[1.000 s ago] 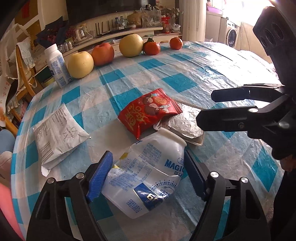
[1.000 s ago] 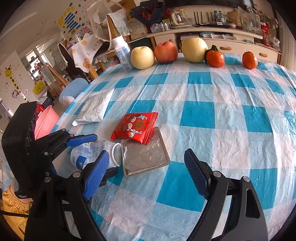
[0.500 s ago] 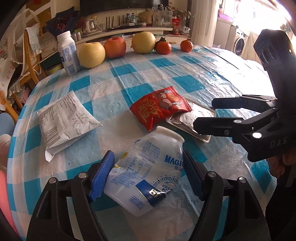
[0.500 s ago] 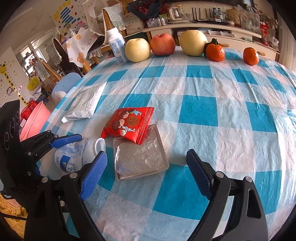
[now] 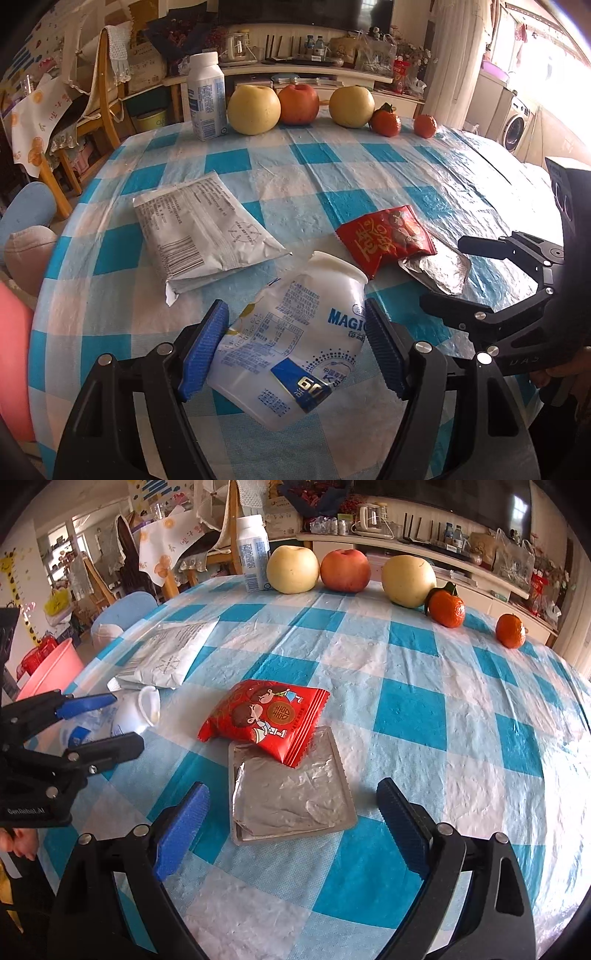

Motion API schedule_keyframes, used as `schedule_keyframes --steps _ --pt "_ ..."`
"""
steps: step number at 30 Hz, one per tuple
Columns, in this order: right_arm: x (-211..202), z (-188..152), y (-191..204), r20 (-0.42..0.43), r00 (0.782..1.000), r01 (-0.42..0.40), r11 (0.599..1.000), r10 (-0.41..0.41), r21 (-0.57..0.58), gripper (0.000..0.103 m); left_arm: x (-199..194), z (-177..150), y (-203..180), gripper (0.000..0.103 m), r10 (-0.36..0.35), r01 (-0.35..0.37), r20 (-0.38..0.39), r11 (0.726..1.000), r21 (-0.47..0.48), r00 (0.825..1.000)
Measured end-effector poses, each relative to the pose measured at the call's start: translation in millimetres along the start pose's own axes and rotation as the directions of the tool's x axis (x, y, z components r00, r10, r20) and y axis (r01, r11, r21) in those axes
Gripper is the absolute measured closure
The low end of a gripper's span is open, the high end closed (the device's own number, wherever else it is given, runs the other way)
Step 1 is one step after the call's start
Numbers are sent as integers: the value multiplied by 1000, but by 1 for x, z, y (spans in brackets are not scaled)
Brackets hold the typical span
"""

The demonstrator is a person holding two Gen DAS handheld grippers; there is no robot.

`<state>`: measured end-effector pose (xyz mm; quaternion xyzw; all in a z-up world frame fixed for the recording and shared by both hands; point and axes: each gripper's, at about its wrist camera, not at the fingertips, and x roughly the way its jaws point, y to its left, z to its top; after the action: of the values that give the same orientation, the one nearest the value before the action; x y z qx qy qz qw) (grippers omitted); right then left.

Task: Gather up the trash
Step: 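Close the left tool on the MAGIC bottle while the right tool grasps the silver foil tray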

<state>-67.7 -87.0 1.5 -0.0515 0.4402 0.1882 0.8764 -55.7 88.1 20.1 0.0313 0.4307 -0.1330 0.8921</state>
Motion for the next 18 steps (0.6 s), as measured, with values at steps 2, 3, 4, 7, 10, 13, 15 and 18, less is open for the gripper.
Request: schedule_keyframes --steps 2,3,4,7,10,13,15,18 --pt "2 0 2 -6 1000 16 1000 -17 -14 11 -3 1 4 29 7 -7 11 1000 -13 1000" --pt "3 1 4 -9 1000 25 999 -25 -20 11 -5 2 5 29 15 -14 16 1000 -17 1000" --pt "3 1 5 -12 999 34 999 -35 -28 11 -7 2 7 29 27 -27 21 1000 -17 999" --pt "4 1 7 -15 999 45 998 -46 -38 11 -11 2 12 29 57 -56 33 998 -17 998" --pt "4 1 7 -15 999 49 998 -50 -41 12 -16 3 17 29 75 -74 44 997 -29 996" --pt "3 1 10 -14 999 42 998 -43 -51 19 -20 3 22 29 92 -90 53 995 -36 994" --pt "1 1 13 -14 999 33 997 -34 -63 26 -22 3 25 29 102 -100 58 994 -41 993" --pt "-1 0 19 -13 1000 23 997 -24 -80 37 -25 3 27 29 119 -117 66 992 -39 991"
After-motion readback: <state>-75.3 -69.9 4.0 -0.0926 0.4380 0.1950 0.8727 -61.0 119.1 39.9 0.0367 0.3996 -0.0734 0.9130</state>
